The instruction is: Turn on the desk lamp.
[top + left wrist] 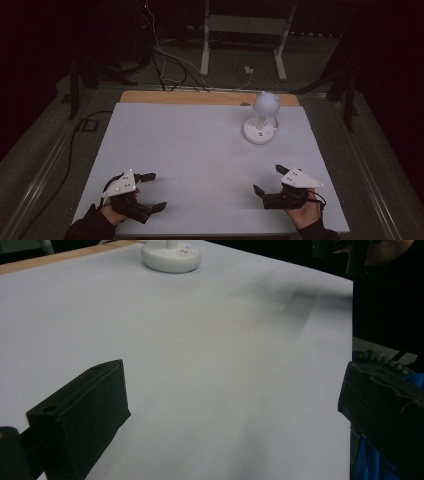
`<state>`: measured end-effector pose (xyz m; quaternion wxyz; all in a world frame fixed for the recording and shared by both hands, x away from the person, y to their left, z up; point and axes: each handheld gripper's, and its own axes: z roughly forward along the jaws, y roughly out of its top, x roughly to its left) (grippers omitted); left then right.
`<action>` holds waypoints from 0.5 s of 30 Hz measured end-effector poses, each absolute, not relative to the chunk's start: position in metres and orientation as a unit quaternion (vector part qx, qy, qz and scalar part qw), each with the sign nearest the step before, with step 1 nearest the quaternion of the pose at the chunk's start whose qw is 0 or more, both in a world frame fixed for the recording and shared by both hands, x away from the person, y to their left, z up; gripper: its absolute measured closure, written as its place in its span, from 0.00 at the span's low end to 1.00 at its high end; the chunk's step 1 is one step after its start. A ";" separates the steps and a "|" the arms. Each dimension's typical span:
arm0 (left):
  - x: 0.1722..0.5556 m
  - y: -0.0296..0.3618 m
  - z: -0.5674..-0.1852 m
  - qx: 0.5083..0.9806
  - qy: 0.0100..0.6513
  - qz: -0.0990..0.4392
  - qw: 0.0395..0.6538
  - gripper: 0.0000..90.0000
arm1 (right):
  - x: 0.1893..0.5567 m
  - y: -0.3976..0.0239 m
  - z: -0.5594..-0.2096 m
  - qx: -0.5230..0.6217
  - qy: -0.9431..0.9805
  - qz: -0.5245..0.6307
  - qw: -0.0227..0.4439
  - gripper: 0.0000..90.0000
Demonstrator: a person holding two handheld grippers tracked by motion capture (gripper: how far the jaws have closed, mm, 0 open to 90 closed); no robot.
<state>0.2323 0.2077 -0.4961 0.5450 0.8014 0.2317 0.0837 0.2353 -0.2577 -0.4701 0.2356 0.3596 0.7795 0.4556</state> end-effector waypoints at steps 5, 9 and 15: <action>0.233 0.208 -0.496 0.801 0.232 0.083 0.546 0.00 | 0.239 -0.258 -0.468 0.365 0.779 0.456 0.228 0.00; 0.233 0.208 -0.496 0.800 0.232 0.084 0.547 0.00 | 0.242 -0.257 -0.463 0.372 0.771 0.466 0.222 0.00; 0.233 0.209 -0.496 0.800 0.233 0.084 0.547 0.00 | 0.249 -0.255 -0.459 0.374 0.768 0.468 0.228 0.00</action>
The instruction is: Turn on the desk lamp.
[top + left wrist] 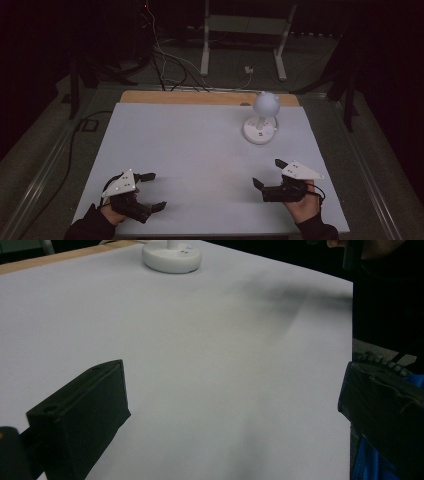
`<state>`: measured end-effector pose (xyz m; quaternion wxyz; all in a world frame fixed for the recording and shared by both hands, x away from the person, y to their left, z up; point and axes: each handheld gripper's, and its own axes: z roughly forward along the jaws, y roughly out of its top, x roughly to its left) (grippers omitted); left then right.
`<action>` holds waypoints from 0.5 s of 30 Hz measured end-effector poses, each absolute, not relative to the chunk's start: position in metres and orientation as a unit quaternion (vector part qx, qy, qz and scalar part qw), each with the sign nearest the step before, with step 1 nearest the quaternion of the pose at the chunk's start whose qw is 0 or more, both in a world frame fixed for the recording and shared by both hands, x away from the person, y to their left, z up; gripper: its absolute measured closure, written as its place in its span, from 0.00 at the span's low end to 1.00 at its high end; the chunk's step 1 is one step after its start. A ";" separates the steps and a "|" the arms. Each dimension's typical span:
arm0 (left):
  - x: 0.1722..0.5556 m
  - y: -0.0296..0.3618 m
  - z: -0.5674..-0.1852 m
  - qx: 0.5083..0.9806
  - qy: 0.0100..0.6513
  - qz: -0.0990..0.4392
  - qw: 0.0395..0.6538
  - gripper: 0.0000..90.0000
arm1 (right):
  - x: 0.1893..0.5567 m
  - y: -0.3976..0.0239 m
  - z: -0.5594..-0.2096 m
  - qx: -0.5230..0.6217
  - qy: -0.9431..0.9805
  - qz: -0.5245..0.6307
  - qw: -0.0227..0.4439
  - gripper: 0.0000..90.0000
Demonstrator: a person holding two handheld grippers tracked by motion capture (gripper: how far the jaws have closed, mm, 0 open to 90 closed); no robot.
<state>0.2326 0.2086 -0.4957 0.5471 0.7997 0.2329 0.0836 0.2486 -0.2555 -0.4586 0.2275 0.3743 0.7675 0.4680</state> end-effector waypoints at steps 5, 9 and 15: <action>0.232 0.209 -0.496 0.800 0.233 0.083 0.547 0.00 | 0.254 -0.255 -0.456 0.373 0.765 0.468 0.237 0.00; 0.232 0.209 -0.496 0.801 0.232 0.083 0.545 0.00 | 0.260 -0.255 -0.453 0.373 0.764 0.468 0.241 0.00; 0.232 0.208 -0.496 0.801 0.232 0.082 0.545 0.00 | 0.267 -0.255 -0.449 0.376 0.760 0.470 0.245 0.00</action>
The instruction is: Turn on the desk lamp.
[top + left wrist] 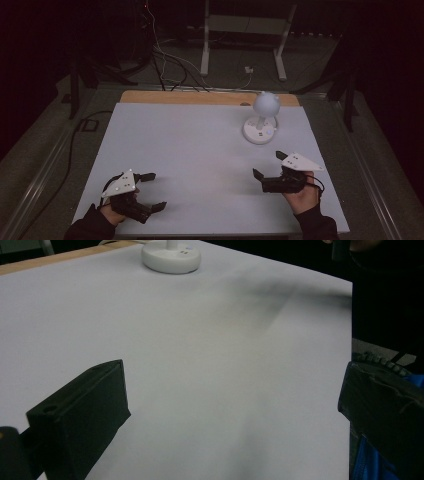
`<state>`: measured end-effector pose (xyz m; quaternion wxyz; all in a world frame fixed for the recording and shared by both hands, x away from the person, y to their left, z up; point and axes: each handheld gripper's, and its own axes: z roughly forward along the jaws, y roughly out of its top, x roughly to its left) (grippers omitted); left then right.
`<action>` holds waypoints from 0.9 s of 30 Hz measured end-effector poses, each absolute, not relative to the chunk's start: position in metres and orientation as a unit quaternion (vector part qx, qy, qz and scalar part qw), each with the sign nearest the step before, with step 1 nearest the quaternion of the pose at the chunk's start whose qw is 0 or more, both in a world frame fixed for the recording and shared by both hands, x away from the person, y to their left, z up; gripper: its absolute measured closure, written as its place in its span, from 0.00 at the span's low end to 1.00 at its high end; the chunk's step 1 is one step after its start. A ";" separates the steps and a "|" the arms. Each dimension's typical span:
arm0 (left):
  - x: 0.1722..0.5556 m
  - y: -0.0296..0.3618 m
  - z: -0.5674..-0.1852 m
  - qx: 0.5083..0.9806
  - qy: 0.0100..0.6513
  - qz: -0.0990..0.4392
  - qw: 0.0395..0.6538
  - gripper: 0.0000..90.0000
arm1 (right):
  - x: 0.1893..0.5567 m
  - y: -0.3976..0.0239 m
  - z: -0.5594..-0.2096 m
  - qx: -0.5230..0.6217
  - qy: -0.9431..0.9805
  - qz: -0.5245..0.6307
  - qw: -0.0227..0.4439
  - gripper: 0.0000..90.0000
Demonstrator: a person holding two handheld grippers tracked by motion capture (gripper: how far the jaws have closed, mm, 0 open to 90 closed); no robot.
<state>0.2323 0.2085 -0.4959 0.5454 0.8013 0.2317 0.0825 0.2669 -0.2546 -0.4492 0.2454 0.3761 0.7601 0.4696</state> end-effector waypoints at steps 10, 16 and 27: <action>0.232 0.209 -0.495 0.801 0.231 0.084 0.546 0.00 | 0.284 -0.251 -0.445 0.377 0.761 0.467 0.246 0.00; 0.232 0.209 -0.495 0.800 0.231 0.084 0.547 0.00 | 0.294 -0.249 -0.443 0.378 0.760 0.467 0.248 0.00; 0.232 0.209 -0.495 0.801 0.231 0.083 0.547 0.00 | 0.311 -0.245 -0.440 0.380 0.760 0.465 0.251 0.00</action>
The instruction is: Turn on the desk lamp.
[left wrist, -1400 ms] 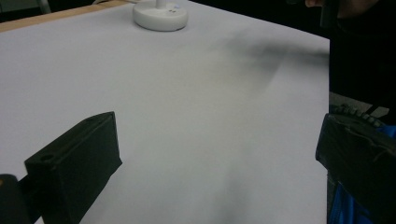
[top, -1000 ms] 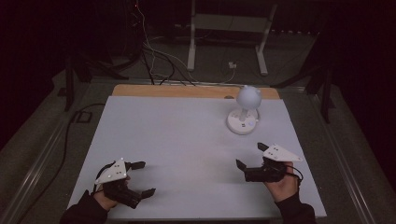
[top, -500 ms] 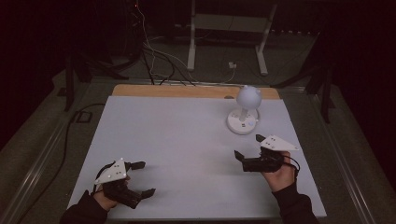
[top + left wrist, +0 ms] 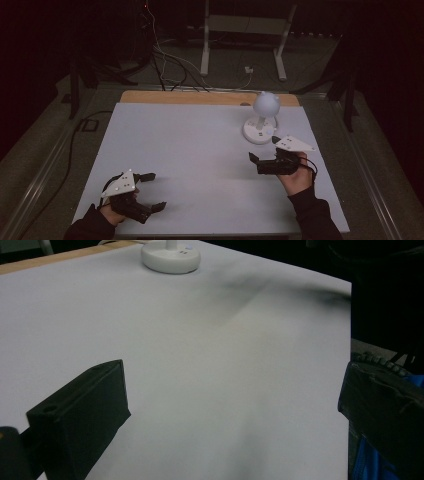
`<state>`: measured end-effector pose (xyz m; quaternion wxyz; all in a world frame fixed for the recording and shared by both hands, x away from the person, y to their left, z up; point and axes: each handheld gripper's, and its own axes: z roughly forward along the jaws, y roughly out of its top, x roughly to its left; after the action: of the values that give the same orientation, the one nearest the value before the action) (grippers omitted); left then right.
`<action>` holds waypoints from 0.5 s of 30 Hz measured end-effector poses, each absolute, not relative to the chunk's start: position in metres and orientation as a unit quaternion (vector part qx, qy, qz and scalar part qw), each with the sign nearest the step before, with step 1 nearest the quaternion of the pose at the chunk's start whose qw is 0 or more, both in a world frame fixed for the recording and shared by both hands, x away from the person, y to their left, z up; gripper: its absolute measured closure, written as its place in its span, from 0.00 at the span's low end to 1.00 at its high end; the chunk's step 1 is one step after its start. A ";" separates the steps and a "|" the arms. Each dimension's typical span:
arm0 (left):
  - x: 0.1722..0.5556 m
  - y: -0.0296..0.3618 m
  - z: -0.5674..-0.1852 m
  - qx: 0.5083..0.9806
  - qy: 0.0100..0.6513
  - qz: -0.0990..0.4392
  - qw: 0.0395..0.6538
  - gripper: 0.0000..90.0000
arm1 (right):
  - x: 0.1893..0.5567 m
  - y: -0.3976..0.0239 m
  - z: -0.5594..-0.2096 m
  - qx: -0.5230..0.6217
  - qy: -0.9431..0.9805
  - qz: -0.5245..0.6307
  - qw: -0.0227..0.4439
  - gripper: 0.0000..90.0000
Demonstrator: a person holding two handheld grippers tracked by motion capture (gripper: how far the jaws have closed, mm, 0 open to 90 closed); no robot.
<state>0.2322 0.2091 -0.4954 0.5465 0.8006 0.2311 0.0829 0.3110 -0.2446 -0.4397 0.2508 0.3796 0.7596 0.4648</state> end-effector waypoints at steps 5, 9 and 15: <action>0.232 0.209 -0.495 0.801 0.231 0.083 0.547 0.00 | 0.321 -0.241 -0.440 0.382 0.759 0.465 0.249 0.00; 0.232 0.209 -0.496 0.800 0.234 0.082 0.546 0.00 | 0.329 -0.239 -0.439 0.380 0.759 0.465 0.252 0.00; 0.232 0.209 -0.496 0.801 0.234 0.082 0.545 0.00 | 0.342 -0.236 -0.437 0.381 0.757 0.468 0.250 0.00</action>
<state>0.2323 0.2090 -0.4959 0.5451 0.8009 0.2339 0.0818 0.3425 -0.2356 -0.4366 0.2501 0.3814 0.7568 0.4683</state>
